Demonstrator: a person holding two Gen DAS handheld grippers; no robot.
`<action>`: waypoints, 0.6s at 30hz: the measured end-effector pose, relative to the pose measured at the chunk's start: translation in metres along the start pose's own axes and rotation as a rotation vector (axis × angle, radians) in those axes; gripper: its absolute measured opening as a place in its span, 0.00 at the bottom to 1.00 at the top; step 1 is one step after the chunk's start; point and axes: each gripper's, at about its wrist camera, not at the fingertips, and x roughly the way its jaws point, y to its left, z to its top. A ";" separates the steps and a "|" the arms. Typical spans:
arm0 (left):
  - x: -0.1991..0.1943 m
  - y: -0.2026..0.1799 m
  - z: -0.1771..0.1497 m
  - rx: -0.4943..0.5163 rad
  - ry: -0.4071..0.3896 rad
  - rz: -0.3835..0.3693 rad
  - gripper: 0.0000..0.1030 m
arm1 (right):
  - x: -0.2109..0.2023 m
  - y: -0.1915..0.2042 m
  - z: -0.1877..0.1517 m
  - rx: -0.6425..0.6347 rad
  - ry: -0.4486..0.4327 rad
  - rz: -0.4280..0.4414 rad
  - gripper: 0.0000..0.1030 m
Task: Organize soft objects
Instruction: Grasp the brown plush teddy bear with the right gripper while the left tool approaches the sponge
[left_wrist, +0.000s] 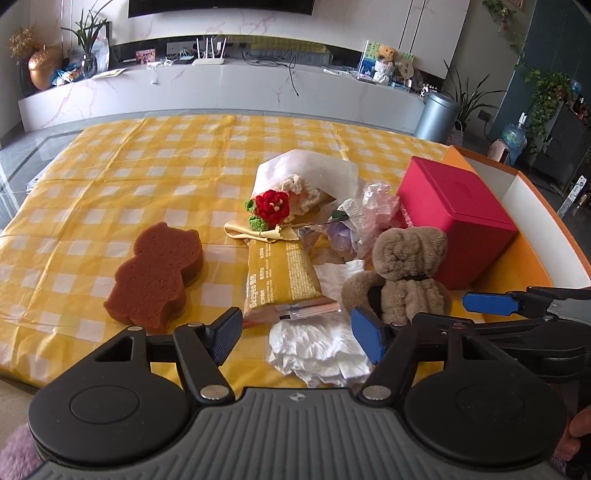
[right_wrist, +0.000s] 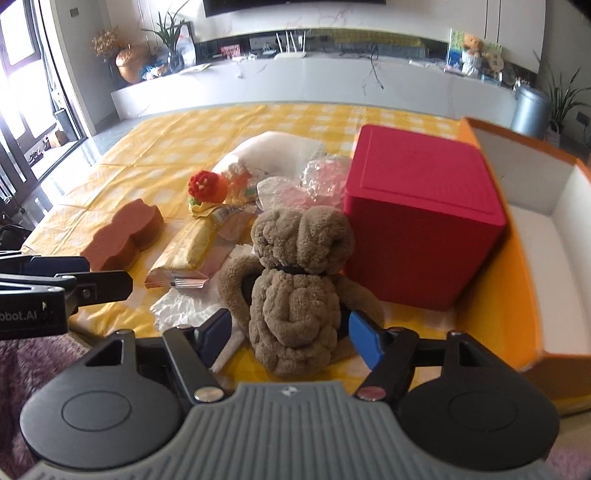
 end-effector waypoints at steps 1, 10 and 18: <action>0.006 0.001 0.002 -0.003 0.012 0.004 0.77 | 0.007 -0.001 0.001 0.010 0.005 -0.005 0.68; 0.034 0.044 0.020 -0.034 0.108 0.168 0.78 | 0.044 -0.012 0.002 0.060 0.048 0.034 0.57; 0.057 0.078 0.035 0.058 0.207 0.252 0.88 | 0.052 -0.015 -0.001 0.080 0.059 0.046 0.56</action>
